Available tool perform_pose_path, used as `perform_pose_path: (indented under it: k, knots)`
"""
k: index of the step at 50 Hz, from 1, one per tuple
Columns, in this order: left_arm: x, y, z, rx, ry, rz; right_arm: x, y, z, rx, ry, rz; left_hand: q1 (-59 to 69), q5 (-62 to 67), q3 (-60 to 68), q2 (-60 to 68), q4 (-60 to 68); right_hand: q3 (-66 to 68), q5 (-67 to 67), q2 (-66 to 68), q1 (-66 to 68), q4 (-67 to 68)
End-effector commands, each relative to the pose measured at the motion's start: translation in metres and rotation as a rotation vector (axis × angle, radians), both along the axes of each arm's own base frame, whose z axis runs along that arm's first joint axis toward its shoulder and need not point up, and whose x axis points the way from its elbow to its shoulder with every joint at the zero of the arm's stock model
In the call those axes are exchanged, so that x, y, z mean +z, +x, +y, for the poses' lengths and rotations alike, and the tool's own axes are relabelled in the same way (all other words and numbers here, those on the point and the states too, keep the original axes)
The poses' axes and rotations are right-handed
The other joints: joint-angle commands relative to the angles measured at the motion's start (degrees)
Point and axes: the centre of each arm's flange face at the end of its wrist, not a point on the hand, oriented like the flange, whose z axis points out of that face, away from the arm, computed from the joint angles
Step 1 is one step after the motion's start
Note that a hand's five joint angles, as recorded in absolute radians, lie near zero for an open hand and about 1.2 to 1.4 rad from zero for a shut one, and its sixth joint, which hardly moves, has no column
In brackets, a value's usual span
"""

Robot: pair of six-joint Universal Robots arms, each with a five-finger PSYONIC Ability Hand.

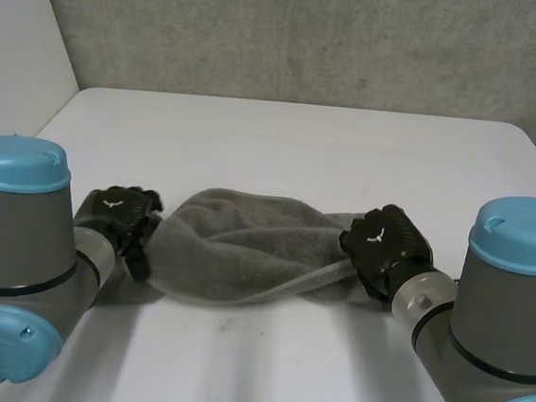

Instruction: Fold the towel.

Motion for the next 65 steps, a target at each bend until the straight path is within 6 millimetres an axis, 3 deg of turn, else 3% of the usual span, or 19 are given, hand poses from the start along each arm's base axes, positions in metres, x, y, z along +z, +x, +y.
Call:
perform_pose_path:
  k: [1,7,14,24,31,40,45,54,65]
  knots:
    - [0.024,-0.006,0.004,-0.043,-0.072,0.039,0.009,-0.004,-0.015,-0.034,0.005,-0.1,-12.5,-12.93,-11.38,-11.28,-12.03,12.04,13.08,12.93,24.25,11.64]
    - [0.058,0.0,0.0,-0.027,-0.178,0.082,0.012,-0.017,-0.037,-0.078,0.01,-0.158,-12.46,-12.88,-11.34,-11.23,-11.99,12.04,13.08,12.93,24.25,11.64]
    - [0.072,0.01,-0.002,-0.095,-0.223,0.058,0.019,-0.026,-0.054,-0.126,0.004,-0.206,-11.11,-11.54,-9.99,-9.89,-10.64,12.04,13.08,12.93,24.25,11.64]
    - [0.036,0.02,0.007,-0.358,-0.149,-0.07,0.023,-0.039,-0.078,-0.228,0.091,-0.419,-9.6,-10.02,-8.47,-8.37,-9.13,12.04,13.08,12.93,24.25,11.64]
    - [0.015,0.039,-0.018,-0.405,-0.136,-0.045,0.022,-0.05,-0.09,-0.27,0.088,-0.431,-6.43,-6.85,-5.3,-5.2,-5.96,12.04,13.08,12.93,24.25,11.64]
    - [-0.008,0.038,-0.036,-0.462,-0.132,-0.009,0.013,-0.056,-0.097,-0.296,0.112,-0.424,4.03,3.6,5.15,5.25,4.5,12.04,13.08,12.93,24.25,11.64]
    - [-0.023,0.037,-0.056,-0.46,-0.168,-0.013,0.007,-0.054,-0.094,-0.292,0.132,-0.414,10.07,9.65,11.2,11.3,10.55,12.04,13.08,12.93,24.25,11.64]
    - [-0.039,0.032,-0.075,-0.473,-0.181,-0.009,0.004,-0.053,-0.092,-0.287,0.141,-0.404,12.1,11.68,13.23,13.33,12.57,12.04,13.08,12.93,24.25,11.64]
    - [-0.039,0.025,-0.084,-0.49,-0.203,-0.015,0.0,-0.052,-0.094,-0.288,0.148,-0.398,33.13,32.7,34.25,34.35,33.6,12.04,13.08,12.93,24.25,11.64]
